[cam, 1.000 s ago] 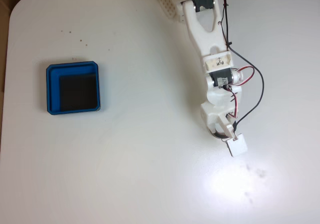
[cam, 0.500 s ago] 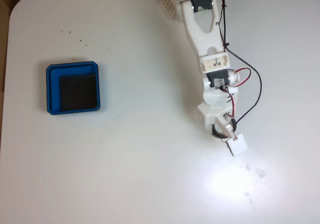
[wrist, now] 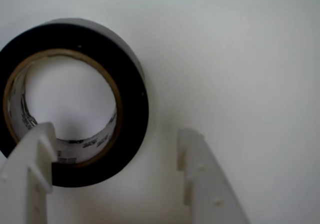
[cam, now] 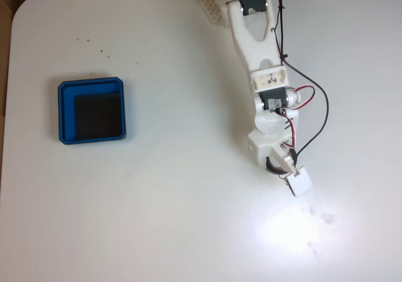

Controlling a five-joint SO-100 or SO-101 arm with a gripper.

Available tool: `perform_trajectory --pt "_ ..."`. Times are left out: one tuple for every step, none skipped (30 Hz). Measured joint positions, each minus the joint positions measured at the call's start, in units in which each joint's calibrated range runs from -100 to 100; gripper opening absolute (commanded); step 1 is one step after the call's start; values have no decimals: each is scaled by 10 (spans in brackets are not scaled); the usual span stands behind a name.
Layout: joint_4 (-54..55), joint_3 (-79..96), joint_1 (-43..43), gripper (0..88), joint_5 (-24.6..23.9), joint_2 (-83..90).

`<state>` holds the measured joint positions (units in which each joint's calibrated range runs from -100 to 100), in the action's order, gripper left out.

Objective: Pick the black tape roll and drop it in the blue box

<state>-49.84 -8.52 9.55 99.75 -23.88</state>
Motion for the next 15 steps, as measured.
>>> perform_trajectory --pt "0 0 -1 217 0 0" --pt "0 0 -1 217 0 0" --pt "0 0 -1 217 0 0" --pt "0 0 -1 217 0 0" --pt "0 0 -1 217 0 0" --pt "0 -1 -1 217 0 -5" --pt "0 -3 -1 217 0 -14" --pt "0 -7 -1 217 0 -24" --pt "0 -10 -1 217 0 -33" --pt "0 -14 -1 217 0 -41" --pt "0 -21 -1 217 0 -49" --pt "0 -27 -1 217 0 -54" --pt "0 -32 -1 217 0 -59" --pt "0 -39 -1 217 0 -63" --pt "0 -44 -1 217 0 -66"
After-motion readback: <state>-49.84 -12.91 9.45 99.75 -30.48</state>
